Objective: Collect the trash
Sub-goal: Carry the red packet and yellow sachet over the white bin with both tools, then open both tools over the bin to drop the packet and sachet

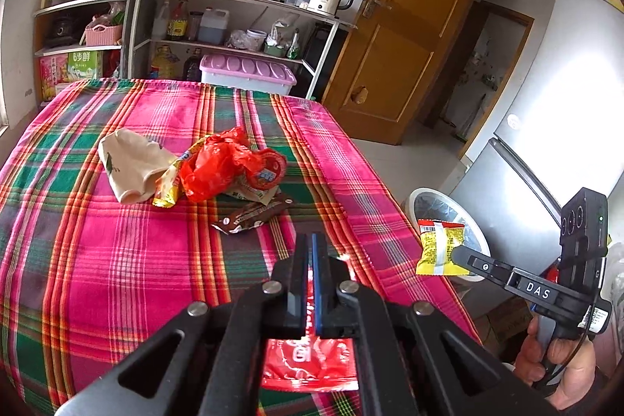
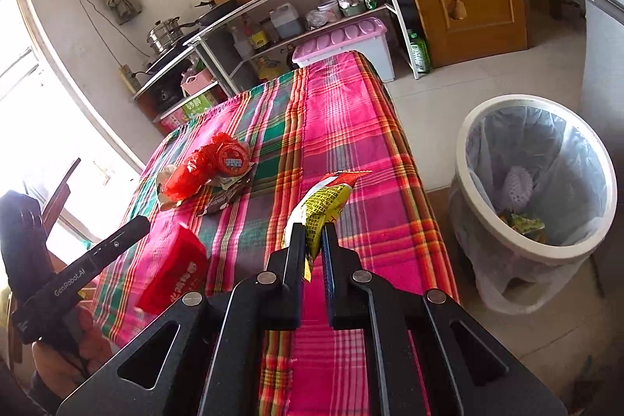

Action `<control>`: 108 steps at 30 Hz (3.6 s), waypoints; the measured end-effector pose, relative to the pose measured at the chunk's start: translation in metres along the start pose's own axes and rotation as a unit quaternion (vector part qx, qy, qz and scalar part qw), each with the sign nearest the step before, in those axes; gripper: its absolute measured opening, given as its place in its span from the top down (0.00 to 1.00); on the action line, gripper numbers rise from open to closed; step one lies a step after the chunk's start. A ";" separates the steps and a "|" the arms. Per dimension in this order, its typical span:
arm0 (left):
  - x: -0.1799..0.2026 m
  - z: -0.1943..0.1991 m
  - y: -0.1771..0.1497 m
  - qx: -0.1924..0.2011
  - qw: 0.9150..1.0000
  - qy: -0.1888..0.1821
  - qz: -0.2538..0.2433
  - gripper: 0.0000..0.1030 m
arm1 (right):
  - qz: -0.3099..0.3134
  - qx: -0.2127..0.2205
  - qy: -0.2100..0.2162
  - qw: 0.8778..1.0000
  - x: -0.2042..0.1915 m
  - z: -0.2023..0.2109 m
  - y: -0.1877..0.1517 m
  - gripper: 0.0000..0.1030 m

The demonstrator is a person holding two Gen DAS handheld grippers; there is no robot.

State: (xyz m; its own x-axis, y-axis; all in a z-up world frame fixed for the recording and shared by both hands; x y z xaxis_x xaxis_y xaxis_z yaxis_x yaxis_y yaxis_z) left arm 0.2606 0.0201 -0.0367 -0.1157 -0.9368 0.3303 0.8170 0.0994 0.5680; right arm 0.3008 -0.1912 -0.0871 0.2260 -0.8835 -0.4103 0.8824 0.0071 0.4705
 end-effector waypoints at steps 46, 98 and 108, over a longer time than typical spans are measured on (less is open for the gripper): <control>0.018 -0.024 -0.035 -0.045 0.997 0.054 -0.037 0.96 | -0.024 0.015 0.000 1.000 0.027 0.019 -0.014 0.92; 0.202 -0.182 0.045 -0.122 0.984 -0.070 -0.112 0.80 | -0.177 0.074 -0.088 0.978 0.217 0.060 0.003 0.86; 0.161 -0.098 0.040 -0.061 0.991 -0.058 -0.103 0.80 | -0.091 0.152 -0.072 0.982 0.123 0.101 0.014 0.63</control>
State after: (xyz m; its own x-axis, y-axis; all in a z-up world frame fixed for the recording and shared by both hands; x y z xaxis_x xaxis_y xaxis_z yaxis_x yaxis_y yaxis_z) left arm 0.3295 -0.1599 -0.0346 -0.3461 -0.8871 0.3054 0.8303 -0.1381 0.5399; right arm 0.2995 -0.3469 -0.0524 -0.0040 -0.9140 -0.4057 0.7339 -0.2783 0.6196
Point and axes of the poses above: each gripper's, at about its wrist camera, not at the fingertips, and z roughly against the way its jaws point, x to its right, y to its top, the point moved 8 cm from there along -z, roughly the way its jaws point, and after that the axes turned 14 degrees about -x, right-handed, at the moved point
